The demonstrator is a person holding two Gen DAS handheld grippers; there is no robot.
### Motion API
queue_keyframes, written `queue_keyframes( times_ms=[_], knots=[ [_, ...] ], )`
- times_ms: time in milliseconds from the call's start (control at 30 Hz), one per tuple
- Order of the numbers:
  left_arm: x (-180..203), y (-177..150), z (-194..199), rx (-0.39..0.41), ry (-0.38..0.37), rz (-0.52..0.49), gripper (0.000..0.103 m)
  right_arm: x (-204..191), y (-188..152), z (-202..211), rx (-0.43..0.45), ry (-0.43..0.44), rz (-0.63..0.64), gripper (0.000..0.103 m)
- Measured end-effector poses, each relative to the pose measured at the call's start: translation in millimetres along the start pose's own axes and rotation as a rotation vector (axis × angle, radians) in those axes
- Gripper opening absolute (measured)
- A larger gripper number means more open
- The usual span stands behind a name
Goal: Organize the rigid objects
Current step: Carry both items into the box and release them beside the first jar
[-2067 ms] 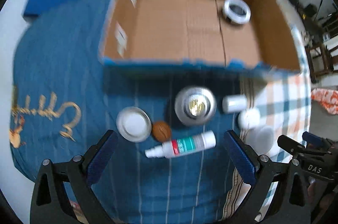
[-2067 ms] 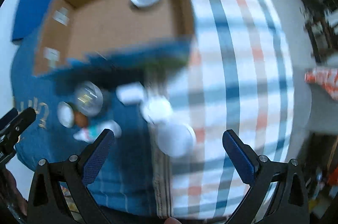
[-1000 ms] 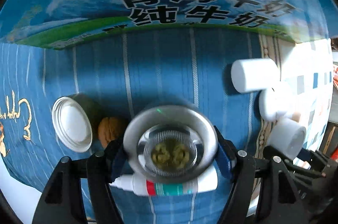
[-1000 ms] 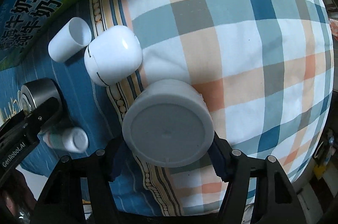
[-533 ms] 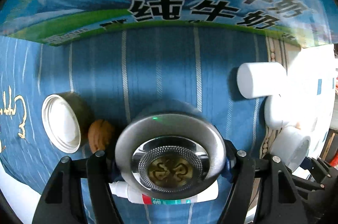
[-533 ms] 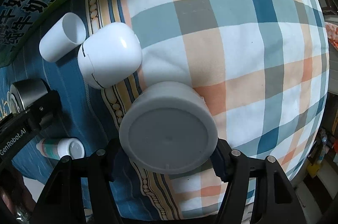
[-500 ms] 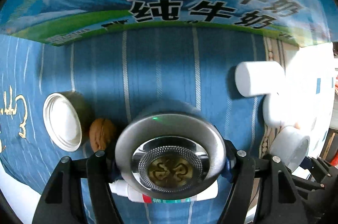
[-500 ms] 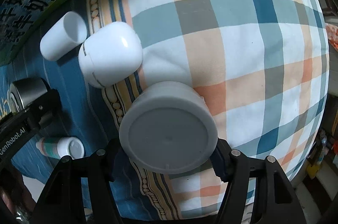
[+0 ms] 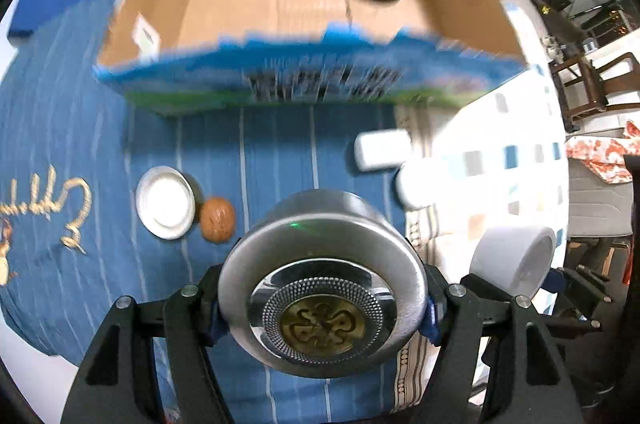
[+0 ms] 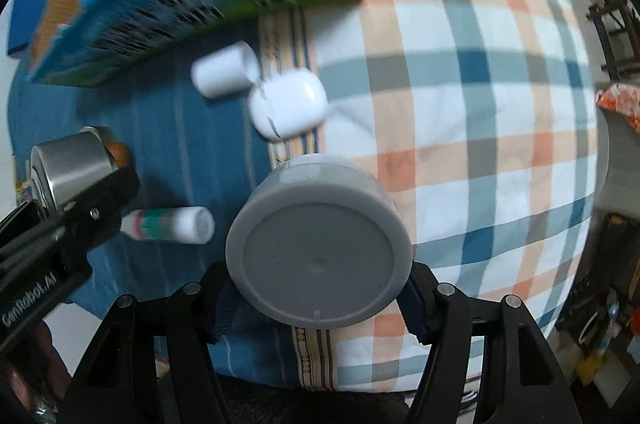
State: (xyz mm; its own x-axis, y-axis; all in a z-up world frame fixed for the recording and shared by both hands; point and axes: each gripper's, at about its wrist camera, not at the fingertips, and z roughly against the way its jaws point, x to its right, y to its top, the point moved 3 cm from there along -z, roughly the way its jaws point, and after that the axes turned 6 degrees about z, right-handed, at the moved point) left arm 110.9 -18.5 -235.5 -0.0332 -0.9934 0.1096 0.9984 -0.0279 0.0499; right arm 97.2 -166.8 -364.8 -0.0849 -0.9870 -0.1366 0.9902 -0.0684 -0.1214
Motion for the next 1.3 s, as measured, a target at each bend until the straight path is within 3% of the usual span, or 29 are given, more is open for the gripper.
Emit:
queue_keyframes(
  times_ms=[300, 633, 1000, 1300],
  knots=[
    [19, 37, 78, 0.173, -0.045, -0.053, 0.069, -8, 17, 97, 0.144, 0.022, 0.067, 0.068],
    [20, 116, 93, 0.272, -0.081, -0.041, 0.069, -26, 83, 160, 0.253, 0.041, 0.113, 0.068],
    [0, 203, 62, 0.266, -0.024, -0.004, 0.069, -34, 190, 141, 0.235, -0.022, 0.115, 0.068],
    [-10, 247, -5, 0.168, 0.008, 0.012, 0.069, -32, 251, 74, 0.134, -0.053, 0.101, 0.068]
  ],
)
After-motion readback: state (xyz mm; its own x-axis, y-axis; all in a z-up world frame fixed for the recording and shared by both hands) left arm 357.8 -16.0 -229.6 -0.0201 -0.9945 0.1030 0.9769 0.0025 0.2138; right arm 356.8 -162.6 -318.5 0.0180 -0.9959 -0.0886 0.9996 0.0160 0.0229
